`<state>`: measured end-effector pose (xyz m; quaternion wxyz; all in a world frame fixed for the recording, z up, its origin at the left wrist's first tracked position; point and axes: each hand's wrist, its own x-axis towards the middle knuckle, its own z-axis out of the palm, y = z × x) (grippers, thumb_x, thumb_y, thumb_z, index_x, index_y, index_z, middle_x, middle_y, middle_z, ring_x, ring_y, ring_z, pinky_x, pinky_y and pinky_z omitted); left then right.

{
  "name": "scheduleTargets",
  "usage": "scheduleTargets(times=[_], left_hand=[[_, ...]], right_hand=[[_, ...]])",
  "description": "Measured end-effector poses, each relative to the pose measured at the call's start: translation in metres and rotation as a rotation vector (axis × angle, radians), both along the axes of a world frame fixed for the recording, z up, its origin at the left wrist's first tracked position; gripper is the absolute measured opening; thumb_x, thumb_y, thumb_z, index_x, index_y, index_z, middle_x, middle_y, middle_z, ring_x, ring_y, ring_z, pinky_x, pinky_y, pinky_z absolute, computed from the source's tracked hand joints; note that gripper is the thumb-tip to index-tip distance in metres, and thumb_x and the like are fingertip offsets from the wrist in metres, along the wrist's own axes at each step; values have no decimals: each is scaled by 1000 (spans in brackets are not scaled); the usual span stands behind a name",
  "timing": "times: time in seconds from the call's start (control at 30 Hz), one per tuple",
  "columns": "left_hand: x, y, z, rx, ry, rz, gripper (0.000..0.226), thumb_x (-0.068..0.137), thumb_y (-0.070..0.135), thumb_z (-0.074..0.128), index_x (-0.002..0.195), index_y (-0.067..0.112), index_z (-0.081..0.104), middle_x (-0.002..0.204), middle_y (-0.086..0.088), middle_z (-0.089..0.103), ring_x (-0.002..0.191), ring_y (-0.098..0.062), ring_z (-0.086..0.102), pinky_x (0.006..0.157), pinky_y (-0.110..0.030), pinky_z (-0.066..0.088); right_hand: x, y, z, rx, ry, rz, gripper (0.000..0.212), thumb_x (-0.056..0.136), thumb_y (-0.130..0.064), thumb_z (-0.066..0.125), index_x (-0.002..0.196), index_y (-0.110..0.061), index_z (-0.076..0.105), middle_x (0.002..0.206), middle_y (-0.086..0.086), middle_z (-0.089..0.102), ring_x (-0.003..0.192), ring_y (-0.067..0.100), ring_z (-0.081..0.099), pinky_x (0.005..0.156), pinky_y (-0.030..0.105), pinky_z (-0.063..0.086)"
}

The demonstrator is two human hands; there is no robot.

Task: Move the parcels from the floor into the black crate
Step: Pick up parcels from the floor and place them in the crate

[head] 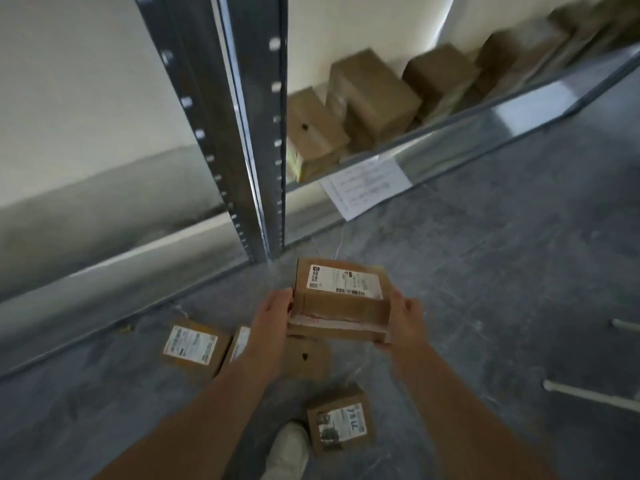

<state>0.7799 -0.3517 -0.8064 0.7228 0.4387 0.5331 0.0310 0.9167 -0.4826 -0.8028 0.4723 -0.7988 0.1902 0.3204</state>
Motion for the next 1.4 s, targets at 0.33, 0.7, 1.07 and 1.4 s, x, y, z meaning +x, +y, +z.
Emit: scheduleTargets(times=[0.33,0.7,1.07,1.4], left_hand=[[41,55,350,384,-421,-22,25,92,5,64,114,18,67,101,-2,75,96,-22,73,83,-33,59],[-40,61,536,635,-577,-413,93,58,34,95,135,43,45,132,16,61,120,-4,59,91,-29,57],[-164,77,562,699,-643,-181,83,76,18,85,144,40,42,129,16,64,116,-4,63,88,-23,56],[-354,130,563,528,-619,237,25,94,34,60,108,16,73,119,-7,71,110,-20,68,98,-40,53]], right_hand=[[54,8,365,460,-393,-36,24,95,-42,59,89,-19,54,97,4,65,88,16,66,68,43,61],[2,20,549,672,-536,168,38,100,-50,44,121,-25,63,119,5,67,111,21,63,93,49,55],[-144,120,602,1046,-150,395,66,93,-72,34,132,-27,60,126,10,67,116,30,64,100,52,49],[-304,206,611,950,-278,740,32,99,-46,48,127,-36,58,119,6,70,108,24,69,92,48,56]])
